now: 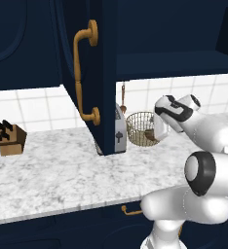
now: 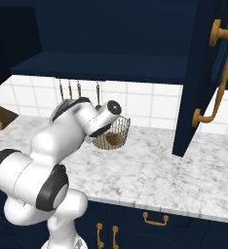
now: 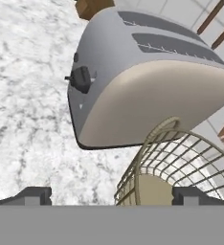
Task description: Open the cabinet, pick up the bread from the cabinet and place it in the basket. Then move the basket to the dining counter.
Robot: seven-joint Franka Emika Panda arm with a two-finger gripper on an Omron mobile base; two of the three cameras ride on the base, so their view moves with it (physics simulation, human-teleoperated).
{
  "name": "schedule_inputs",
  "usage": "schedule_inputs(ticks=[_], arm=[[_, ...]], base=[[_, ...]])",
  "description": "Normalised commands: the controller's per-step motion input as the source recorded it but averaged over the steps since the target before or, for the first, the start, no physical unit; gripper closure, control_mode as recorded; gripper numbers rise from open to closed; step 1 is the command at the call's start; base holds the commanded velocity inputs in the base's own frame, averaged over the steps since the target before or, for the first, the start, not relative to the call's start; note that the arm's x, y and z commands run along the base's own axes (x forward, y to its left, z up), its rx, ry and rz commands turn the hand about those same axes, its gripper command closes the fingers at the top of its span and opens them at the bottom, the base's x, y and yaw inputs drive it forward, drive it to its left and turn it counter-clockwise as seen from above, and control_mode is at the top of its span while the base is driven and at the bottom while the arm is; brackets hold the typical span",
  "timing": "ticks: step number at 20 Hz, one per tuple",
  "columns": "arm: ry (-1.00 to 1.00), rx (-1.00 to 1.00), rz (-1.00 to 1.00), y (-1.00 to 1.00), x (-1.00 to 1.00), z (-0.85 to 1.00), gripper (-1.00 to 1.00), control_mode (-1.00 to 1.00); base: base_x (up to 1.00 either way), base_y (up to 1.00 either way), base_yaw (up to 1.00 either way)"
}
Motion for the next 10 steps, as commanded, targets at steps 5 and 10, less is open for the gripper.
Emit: schedule_inputs(ticks=[5, 10], arm=[[0.0, -0.01, 0.04, 0.03, 0.35, -0.23, -1.0, -1.0], [0.0, -0.01, 0.05, 0.0, 0.39, -0.41, -1.0, -1.0]], base=[[0.0, 0.0, 0.0], [0.0, 0.0, 0.0]])
